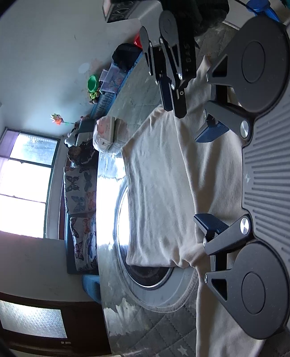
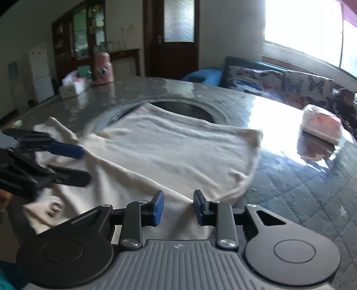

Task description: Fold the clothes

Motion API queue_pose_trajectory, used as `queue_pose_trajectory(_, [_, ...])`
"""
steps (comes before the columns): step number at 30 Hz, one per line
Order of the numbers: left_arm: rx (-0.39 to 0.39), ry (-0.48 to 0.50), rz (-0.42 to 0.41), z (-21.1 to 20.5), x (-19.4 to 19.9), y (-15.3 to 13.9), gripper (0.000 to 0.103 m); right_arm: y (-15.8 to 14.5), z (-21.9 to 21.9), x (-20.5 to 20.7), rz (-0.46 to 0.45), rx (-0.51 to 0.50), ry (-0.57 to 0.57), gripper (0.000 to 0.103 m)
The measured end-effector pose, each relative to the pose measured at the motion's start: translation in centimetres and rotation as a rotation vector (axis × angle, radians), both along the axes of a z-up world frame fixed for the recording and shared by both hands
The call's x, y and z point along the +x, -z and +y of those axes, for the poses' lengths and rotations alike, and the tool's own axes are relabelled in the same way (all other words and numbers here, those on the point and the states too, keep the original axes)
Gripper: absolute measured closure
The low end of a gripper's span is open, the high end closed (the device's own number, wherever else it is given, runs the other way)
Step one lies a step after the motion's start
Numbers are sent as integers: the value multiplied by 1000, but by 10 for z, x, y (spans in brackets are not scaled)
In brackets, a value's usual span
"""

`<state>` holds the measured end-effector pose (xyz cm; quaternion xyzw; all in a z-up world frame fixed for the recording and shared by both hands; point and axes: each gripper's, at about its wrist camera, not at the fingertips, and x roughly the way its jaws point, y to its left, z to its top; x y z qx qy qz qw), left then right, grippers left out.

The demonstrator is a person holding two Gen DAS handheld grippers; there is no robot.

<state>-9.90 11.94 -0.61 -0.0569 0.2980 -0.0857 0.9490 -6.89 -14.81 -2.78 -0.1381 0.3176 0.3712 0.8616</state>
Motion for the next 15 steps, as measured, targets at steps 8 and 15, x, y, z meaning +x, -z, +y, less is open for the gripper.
queue_pose_trajectory(8, [-23,-8,-11,7,-6,3,31,-1,-4,-6,-3,5,14,80])
queue_pose_trajectory(15, [-26,-43,-44,18,-34,-5,36,-5,-1,-34,-5,1,-66,70])
